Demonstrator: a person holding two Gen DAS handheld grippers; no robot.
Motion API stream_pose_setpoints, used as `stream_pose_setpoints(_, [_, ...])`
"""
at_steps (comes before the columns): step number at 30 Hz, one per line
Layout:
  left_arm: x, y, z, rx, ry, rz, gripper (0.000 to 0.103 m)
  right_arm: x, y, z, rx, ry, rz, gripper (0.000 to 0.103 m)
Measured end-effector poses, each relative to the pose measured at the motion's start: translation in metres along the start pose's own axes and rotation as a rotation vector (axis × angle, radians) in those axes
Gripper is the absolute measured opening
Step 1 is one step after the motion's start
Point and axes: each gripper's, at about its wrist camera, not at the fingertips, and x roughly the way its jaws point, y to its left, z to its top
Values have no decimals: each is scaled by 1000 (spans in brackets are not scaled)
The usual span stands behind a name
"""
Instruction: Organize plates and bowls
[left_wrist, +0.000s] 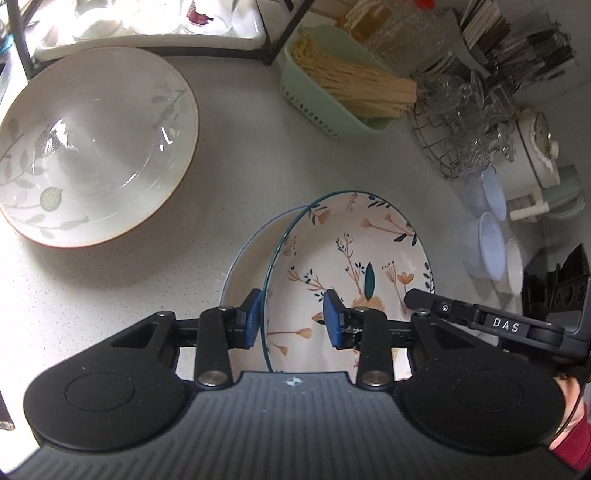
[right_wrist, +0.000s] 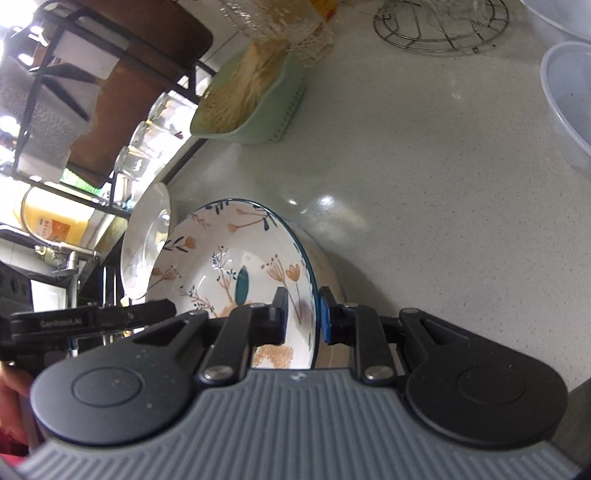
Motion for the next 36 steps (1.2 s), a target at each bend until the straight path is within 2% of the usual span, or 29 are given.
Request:
stream_pose_setpoints(4, [8, -4, 3, 25, 17, 38, 39, 2, -2, 3, -24, -11, -3, 23])
stream_pose_setpoints(11, [17, 1, 5, 12, 36, 91, 39, 15, 4, -3, -42, -1, -22, 23])
stream_pose_setpoints(18, [16, 1, 6, 15, 43, 91, 44, 17, 5, -8, -27, -24, -28, 23])
stream_pose_setpoints(20, [16, 3, 6, -11, 56, 75, 49, 17, 6, -11, -30, -34, -34, 22])
stream_pose_setpoints(24, [12, 16, 5, -97, 45, 33, 49, 19, 7, -12, -34, -42, -36, 22])
stream_pose_setpoints(28, [9, 15, 5, -88, 45, 42, 50, 22, 9, -13, -43, -39, -42, 22])
stream_pose_setpoints(36, [0, 20, 4, -156, 54, 40, 50, 23, 8, -14, -30, -49, -34, 20])
